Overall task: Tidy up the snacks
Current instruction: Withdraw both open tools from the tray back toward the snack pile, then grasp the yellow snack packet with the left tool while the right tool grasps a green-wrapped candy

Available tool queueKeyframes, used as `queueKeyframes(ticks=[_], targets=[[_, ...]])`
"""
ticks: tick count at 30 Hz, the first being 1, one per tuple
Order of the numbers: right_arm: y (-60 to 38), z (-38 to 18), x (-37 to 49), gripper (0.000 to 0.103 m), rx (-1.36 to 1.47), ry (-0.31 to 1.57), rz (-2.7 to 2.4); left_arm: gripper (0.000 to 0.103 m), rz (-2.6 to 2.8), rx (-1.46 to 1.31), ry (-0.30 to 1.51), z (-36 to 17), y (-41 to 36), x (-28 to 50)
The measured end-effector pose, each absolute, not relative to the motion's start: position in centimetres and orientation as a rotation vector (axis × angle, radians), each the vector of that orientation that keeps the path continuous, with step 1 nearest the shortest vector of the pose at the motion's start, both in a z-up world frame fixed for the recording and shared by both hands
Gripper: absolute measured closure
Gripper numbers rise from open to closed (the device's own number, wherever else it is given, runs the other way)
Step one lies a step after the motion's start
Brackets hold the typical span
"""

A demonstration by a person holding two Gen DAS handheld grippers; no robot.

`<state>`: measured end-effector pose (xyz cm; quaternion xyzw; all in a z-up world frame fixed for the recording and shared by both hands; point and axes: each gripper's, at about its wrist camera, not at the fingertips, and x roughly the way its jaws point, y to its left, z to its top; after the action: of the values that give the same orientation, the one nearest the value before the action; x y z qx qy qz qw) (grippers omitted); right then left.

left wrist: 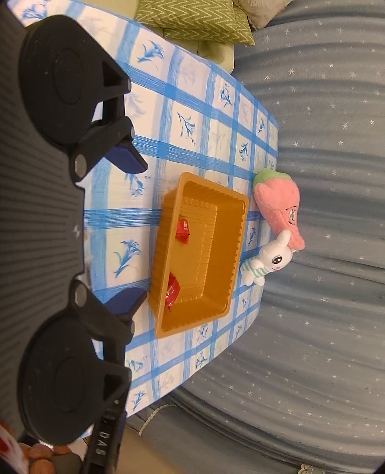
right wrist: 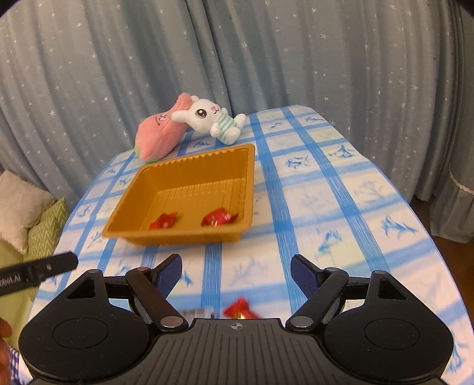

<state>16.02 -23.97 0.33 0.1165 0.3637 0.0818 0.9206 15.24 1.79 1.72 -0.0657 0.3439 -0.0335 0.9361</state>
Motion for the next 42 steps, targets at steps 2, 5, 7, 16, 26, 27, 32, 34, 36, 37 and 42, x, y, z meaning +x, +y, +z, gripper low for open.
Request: queueKeyframes(ticks=[2, 5, 7, 16, 26, 27, 32, 34, 36, 37, 42], targets=[[-23.9, 0.4, 14.6, 0.023, 0.228, 0.749, 0.169, 0.016, -0.063, -0.124, 0.694, 2.1, 1.7, 14.0], [-23.8, 0.4, 12.8, 0.023, 0.231, 0.755, 0.172, 0.015, -0.057, -0.111, 0.689, 2.2, 1.8, 12.1], [-23.8, 0.4, 11.7, 0.023, 0.233, 0.756, 0.167, 0.015, -0.059, -0.101, 0.692, 2.0, 2.0, 11.1], [-23.5, -0.5, 8.2, 0.023, 0.229, 0.766, 0.131, 0.015, -0.086, -0.054, 0.74, -0.7, 3.6, 7.3], [-21.9, -1.7, 7.7, 0.023, 0.187, 0.782, 0.128, 0.015, -0.107, -0.011, 0.769, -2.8, 5.7, 7.4], [-21.8, -1.7, 7.7, 0.023, 0.185, 0.78, 0.128, 0.015, -0.116, -0.005, 0.773, -3.0, 5.9, 7.7], [-21.5, -1.9, 7.9, 0.023, 0.174, 0.783, 0.117, 0.016, -0.16, 0.047, 0.802, -3.6, 6.4, 9.1], [-21.4, -2.0, 8.0, 0.023, 0.172, 0.781, 0.113, 0.016, -0.184, 0.064, 0.811, -3.9, 6.5, 9.5], [-21.4, -2.1, 8.1, 0.023, 0.175, 0.776, 0.11, 0.016, -0.209, 0.083, 0.821, -4.3, 6.5, 10.0], [-21.4, -2.2, 8.2, 0.023, 0.175, 0.777, 0.11, 0.017, -0.222, 0.094, 0.828, -4.5, 6.5, 10.2], [-21.1, -3.1, 8.9, 0.023, 0.151, 0.797, 0.13, 0.017, -0.291, 0.153, 0.841, -5.3, 6.3, 11.0]])
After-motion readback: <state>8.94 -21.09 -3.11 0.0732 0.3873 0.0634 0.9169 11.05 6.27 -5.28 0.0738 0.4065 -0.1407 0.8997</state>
